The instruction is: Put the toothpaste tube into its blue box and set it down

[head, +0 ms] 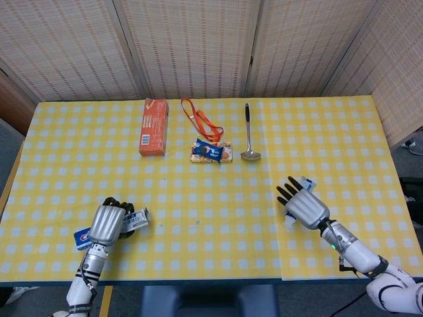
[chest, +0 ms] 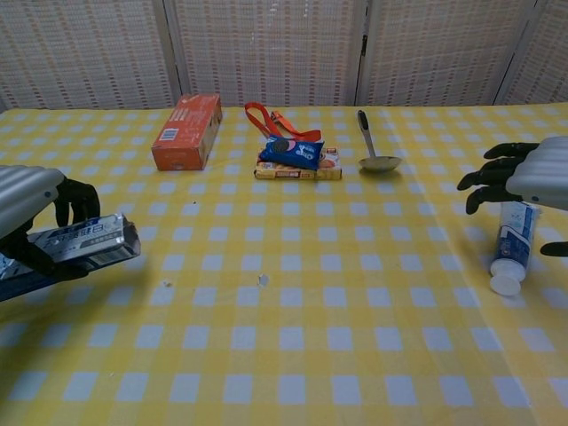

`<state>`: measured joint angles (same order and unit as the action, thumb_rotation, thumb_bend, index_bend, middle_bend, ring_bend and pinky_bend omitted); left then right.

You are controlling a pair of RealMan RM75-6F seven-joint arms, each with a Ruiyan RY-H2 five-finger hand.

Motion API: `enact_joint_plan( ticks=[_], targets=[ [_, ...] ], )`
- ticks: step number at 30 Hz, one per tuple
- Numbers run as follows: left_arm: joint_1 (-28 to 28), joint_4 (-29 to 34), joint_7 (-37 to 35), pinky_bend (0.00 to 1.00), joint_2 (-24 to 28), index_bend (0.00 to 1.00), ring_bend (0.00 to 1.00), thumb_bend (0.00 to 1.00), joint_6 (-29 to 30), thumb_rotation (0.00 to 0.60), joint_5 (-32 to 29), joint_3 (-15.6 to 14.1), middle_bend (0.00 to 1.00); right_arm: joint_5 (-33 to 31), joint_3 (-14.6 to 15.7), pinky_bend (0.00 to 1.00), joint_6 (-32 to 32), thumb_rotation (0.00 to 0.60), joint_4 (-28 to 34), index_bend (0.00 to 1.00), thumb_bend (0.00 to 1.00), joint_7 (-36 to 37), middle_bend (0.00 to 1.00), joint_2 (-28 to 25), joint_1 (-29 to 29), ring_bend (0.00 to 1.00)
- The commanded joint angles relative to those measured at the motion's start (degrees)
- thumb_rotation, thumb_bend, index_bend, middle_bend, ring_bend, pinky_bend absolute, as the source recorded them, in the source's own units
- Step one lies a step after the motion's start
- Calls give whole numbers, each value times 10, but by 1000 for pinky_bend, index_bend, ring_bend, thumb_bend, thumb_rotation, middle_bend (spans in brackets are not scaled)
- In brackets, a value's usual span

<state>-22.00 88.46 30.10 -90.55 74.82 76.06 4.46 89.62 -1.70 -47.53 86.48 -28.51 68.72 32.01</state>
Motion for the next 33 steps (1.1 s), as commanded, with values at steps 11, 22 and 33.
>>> enact_joint_plan(
  ticks=[11,22,33],
  targets=[
    [1,-7,-3,316,1,529,493,163,-5,600,-1,-1,680,34,38,45,-22,600,-106,281,287,84,162,55,3,152],
    [2,-9,-5,315,1,529,494,163,-3,600,1,0,680,68,53,46,-59,600,-175,377,319,98,207,95,6,175],
    [1,-8,-13,307,7,529,493,164,-11,600,-4,1,679,78,64,49,-75,600,-225,391,325,113,199,133,8,179]
  ],
)
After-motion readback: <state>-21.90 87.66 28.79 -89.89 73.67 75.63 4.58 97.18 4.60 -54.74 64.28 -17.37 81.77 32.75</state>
